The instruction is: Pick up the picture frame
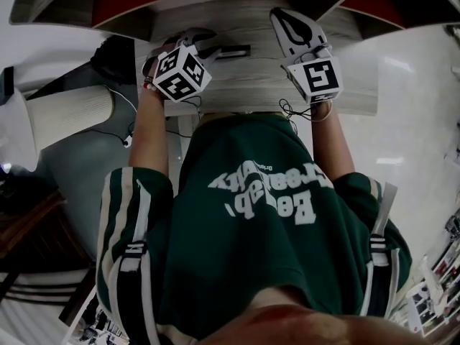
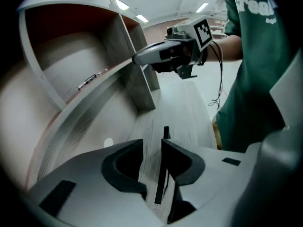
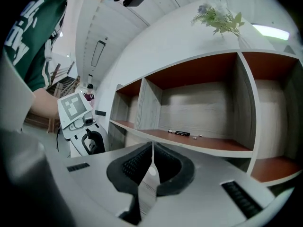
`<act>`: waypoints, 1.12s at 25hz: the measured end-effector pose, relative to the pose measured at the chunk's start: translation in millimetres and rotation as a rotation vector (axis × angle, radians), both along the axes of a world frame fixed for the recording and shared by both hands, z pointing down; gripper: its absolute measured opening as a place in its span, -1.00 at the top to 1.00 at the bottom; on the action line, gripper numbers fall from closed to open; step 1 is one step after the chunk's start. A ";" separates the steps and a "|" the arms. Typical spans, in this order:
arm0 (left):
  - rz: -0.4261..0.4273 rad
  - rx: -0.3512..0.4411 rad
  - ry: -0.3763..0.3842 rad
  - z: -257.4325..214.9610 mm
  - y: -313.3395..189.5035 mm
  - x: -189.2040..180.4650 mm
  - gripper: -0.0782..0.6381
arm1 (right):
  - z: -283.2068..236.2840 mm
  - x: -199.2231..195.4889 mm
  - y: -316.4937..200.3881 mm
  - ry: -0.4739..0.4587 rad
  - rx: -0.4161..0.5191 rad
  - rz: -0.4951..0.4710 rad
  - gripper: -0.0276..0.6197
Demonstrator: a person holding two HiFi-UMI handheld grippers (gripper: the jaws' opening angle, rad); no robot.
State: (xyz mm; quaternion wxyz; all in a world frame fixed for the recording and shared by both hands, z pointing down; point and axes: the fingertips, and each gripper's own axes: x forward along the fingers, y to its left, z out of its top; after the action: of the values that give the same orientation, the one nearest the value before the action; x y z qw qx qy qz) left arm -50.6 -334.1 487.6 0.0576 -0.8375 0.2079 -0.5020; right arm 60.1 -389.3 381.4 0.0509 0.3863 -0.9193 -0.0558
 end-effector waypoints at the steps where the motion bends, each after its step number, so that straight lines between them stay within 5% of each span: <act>1: 0.028 -0.031 -0.018 6.8 2.1 2.0 0.42 | 0.3 3.1 -1.0 -0.001 -0.002 0.003 0.80; 13: 0.148 -0.307 -0.205 95.5 6.6 -8.7 0.30 | 9.5 15.9 -6.7 0.002 -0.011 0.017 0.80; 28: 0.171 -0.449 -0.293 169.0 9.6 -15.6 0.34 | 10.4 16.8 -6.1 0.021 -0.015 0.026 0.80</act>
State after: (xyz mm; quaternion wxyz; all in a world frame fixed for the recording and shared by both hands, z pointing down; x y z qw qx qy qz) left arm -66.3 -324.5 656.6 -0.0576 -0.7622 0.0098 -0.6447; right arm 76.9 -395.4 391.8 0.0641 0.3974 -0.9139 -0.0523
